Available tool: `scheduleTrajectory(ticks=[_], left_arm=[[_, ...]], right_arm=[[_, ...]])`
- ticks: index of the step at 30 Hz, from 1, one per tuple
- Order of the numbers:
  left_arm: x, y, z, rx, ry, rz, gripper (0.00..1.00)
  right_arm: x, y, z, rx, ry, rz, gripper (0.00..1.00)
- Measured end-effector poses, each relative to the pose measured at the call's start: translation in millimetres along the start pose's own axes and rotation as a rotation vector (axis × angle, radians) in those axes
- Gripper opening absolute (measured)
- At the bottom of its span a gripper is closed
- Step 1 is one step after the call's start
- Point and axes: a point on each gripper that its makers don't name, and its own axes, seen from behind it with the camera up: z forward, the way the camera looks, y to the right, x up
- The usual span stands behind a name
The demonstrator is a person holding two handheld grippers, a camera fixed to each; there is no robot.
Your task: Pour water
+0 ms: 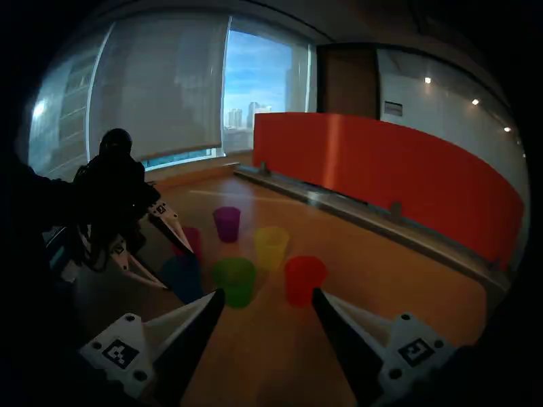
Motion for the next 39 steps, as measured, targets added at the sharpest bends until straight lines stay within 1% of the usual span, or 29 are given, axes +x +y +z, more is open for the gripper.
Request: scheduleTrajectory(ticks=[6, 14, 18, 26, 30, 35, 39], left_arm=[[3.4, 1.1, 2.1, 0.000, 0.010, 0.012, 0.98], [0.1, 0.3, 5.1, 0.005, 0.006, 0.021, 0.98], [0.3, 0.5, 6.0, 0.007, 0.007, 0.026, 0.92], [1.5, 0.4, 6.2, 0.001, 0.018, 0.011, 0.90], [2.0, 3.2, 5.0, -0.008, 0.022, 0.010, 0.90], [10.3, 7.8, 1.2, -0.019, 0.059, -0.004, 0.90], [19.6, 6.9, -5.5, -0.014, 0.088, -0.019, 0.90]], right_arm=[[0.4, 0.6, -0.6, -0.003, 0.001, 0.002, 1.00], [2.0, 0.5, -2.1, -0.004, 0.004, 0.000, 0.99], [2.0, 1.0, -2.3, -0.005, 0.005, 0.002, 1.00], [1.8, 0.0, -1.4, -0.003, 0.006, 0.005, 1.00], [1.8, -0.8, -1.4, -0.001, 0.007, 0.008, 1.00], [2.7, -0.7, -2.0, -0.002, 0.011, 0.016, 1.00], [4.5, -0.5, -2.2, -0.005, 0.014, 0.021, 1.00]])
